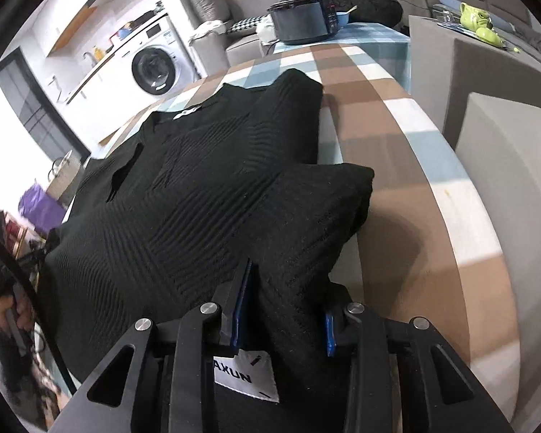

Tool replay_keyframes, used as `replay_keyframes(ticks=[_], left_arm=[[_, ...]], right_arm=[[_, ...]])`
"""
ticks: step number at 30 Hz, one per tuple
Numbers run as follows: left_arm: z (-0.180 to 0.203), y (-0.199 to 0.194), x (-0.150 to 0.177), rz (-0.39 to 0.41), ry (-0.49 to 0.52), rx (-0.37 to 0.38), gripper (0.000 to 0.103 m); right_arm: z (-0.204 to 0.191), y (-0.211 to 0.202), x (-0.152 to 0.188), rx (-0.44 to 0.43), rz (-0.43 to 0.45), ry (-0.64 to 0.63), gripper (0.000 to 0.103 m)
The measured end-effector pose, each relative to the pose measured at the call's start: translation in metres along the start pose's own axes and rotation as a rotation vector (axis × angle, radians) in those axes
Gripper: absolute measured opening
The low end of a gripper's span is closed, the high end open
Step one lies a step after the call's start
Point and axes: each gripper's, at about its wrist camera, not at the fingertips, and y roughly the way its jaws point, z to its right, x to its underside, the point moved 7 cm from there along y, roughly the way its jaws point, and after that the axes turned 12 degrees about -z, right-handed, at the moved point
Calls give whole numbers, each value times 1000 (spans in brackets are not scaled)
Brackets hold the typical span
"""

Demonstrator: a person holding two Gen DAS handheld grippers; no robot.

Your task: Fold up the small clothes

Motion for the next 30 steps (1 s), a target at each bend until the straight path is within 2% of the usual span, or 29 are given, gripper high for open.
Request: replay_keyframes(ticks=[5, 9, 13, 18, 24, 30], left_arm=[[-11, -16, 11, 11, -27, 35, 30], [-11, -35, 27, 50, 21, 50, 56], [-14, -38, 51, 20, 41, 39, 57], [-24, -43, 74, 4, 19, 13, 57], [-43, -42, 85, -8, -43, 4, 57], [-42, -39, 83, 3, -47, -11, 57]], right_arm=[[9, -22, 17, -53, 38, 13, 39], [14, -35, 39, -96, 22, 9, 41], [19, -42, 57, -127, 11, 36, 41], [25, -47, 71, -114, 11, 48, 41], [29, -47, 76, -104, 3, 54, 42], [29, -42, 72, -113, 27, 57, 42]])
